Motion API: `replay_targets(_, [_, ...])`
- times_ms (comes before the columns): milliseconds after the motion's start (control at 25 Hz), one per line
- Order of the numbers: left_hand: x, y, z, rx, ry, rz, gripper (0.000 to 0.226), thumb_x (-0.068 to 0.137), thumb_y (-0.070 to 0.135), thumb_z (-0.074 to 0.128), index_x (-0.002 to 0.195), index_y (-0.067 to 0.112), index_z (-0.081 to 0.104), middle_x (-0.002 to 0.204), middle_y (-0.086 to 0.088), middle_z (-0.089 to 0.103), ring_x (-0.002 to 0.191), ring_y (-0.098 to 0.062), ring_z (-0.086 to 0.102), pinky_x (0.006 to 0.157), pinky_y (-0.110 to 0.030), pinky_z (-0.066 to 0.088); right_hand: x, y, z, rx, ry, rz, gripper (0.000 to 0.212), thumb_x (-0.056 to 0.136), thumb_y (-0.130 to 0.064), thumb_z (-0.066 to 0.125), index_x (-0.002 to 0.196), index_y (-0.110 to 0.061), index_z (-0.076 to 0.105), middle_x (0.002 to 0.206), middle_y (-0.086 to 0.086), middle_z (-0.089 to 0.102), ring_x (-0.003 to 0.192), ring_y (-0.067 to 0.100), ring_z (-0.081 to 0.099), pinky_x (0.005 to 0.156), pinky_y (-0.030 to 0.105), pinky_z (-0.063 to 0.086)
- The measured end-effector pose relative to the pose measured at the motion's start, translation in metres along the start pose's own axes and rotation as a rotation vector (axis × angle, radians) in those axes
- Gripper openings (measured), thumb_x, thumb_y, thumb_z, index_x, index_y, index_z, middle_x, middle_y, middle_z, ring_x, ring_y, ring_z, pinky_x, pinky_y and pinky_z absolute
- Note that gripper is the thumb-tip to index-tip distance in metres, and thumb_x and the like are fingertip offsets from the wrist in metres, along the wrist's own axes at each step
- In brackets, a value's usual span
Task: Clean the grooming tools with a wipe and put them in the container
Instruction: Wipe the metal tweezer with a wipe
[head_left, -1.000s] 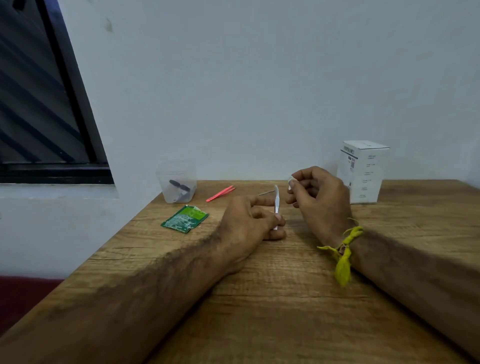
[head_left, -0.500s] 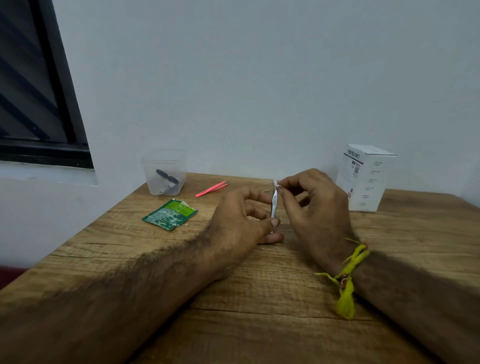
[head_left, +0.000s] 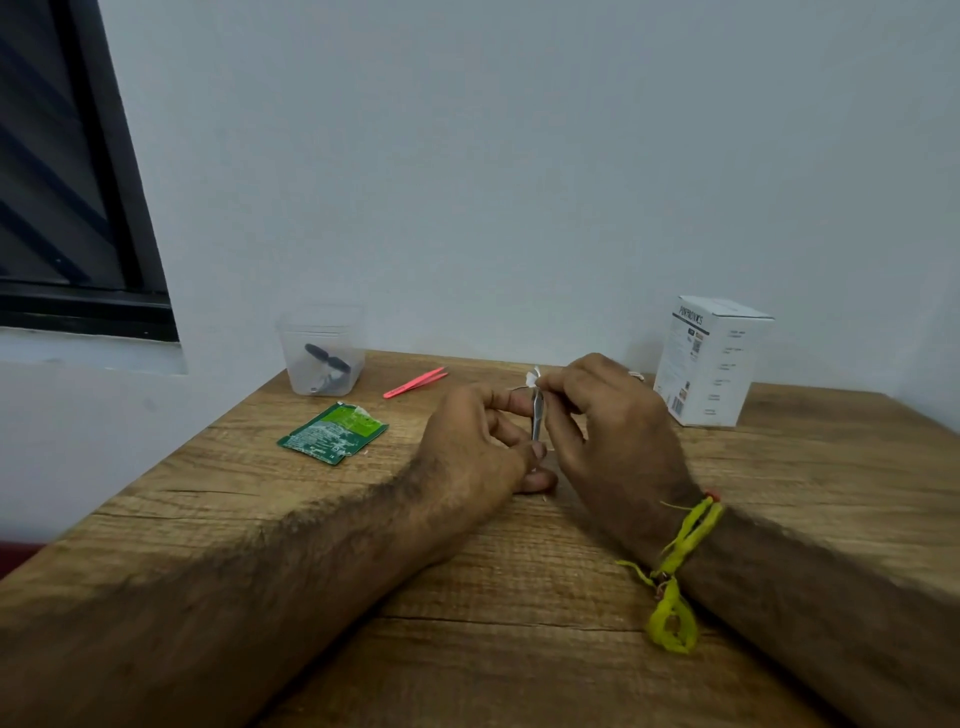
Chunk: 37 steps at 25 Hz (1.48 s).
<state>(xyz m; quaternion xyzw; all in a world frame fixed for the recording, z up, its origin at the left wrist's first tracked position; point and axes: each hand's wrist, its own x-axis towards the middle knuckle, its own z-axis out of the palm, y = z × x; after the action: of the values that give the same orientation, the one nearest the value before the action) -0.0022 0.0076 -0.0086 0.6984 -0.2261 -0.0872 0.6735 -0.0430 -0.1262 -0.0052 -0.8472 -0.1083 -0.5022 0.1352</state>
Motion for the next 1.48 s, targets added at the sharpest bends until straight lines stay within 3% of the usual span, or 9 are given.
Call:
replay_targets(520, [-0.0054, 0.0054, 0.0014, 0.06, -0.033, 0.013, 0.034, 0.084, -0.011, 0.071, 0.108, 0.012, 0.065, 0.077, -0.012, 0.067, 0.071, -0.029, 0.076, 0.071, -0.038, 0.064, 0.0035, 0.0039, -0.0002, -0.001, 0.044, 0.033, 0.009, 0.089, -0.002, 0.064, 0.095, -0.002, 0.071, 0.089, 0.009, 0.066, 0.082, 0.024, 0.063, 0.073, 0.041, 0.053])
replay_targets(680, [-0.0039, 0.0054, 0.0019, -0.021, -0.028, 0.005, 0.031, 0.085, -0.012, 0.07, 0.106, 0.01, 0.064, 0.076, -0.011, 0.065, 0.07, -0.029, 0.074, 0.066, -0.033, 0.064, 0.003, 0.0043, -0.0018, 0.009, 0.118, 0.001, 0.007, 0.088, -0.001, 0.066, 0.091, -0.001, 0.071, 0.085, 0.007, 0.066, 0.078, 0.02, 0.062, 0.072, 0.036, 0.052])
replay_targets(840, [-0.0043, 0.0044, 0.0018, -0.054, -0.026, -0.009, 0.03, 0.086, -0.012, 0.069, 0.107, 0.009, 0.064, 0.082, -0.017, 0.066, 0.076, -0.033, 0.076, 0.065, -0.032, 0.063, 0.0001, 0.0042, 0.0005, -0.004, 0.007, 0.02, 0.008, 0.086, 0.001, 0.066, 0.09, -0.004, 0.071, 0.083, 0.006, 0.065, 0.076, 0.021, 0.062, 0.07, 0.042, 0.052])
replay_targets(1160, [-0.0026, 0.0025, 0.0011, -0.068, -0.033, -0.01, 0.029, 0.087, -0.012, 0.068, 0.107, 0.009, 0.063, 0.079, -0.014, 0.065, 0.067, -0.028, 0.074, 0.065, -0.032, 0.064, 0.0009, 0.002, -0.0018, -0.056, -0.008, -0.077, 0.006, 0.086, -0.001, 0.065, 0.088, -0.001, 0.071, 0.083, 0.011, 0.066, 0.077, 0.028, 0.063, 0.07, 0.044, 0.053])
replay_targets(1480, [-0.0002, 0.0008, 0.0003, -0.114, -0.017, -0.015, 0.032, 0.084, -0.014, 0.069, 0.106, 0.008, 0.062, 0.079, -0.016, 0.067, 0.075, -0.034, 0.075, 0.059, -0.029, 0.061, -0.0009, 0.0024, -0.0015, -0.039, -0.057, -0.063, 0.007, 0.087, -0.002, 0.065, 0.089, -0.002, 0.072, 0.083, 0.011, 0.066, 0.078, 0.028, 0.063, 0.071, 0.046, 0.052])
